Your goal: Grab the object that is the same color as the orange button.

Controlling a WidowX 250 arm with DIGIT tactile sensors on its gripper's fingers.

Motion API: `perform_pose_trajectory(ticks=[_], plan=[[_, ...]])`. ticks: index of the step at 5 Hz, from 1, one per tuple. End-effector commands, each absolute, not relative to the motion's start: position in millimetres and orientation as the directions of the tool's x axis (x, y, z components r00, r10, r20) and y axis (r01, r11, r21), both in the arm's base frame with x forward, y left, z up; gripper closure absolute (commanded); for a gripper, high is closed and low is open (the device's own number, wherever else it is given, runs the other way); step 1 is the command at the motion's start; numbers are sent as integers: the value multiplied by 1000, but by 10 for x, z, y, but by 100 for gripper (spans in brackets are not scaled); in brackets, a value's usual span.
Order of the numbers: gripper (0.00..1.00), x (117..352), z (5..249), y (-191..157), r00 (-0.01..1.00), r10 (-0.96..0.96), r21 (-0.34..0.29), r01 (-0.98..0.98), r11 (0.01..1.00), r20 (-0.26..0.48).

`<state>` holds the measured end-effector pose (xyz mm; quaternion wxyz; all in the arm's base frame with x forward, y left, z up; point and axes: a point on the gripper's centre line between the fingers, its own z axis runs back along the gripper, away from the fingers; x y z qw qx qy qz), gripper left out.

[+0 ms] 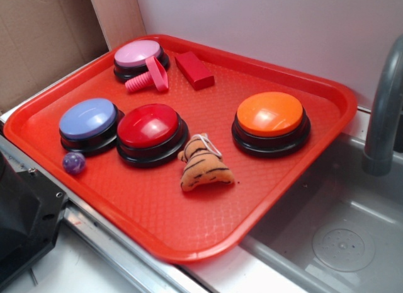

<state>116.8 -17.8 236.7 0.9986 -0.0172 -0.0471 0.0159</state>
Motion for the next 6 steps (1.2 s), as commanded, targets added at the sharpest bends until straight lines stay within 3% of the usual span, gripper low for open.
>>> perform_pose_trajectory(ticks=[1,2,4,6], plan=[[0,1168,2367,-178,995,33,-36,-30,999,94],[0,1251,2299,-297,989,48,-66,-39,997,139],[0,1521,2012,-594,967,218,-89,-207,974,132],[0,1839,1551,-920,922,347,-166,-321,933,169]])
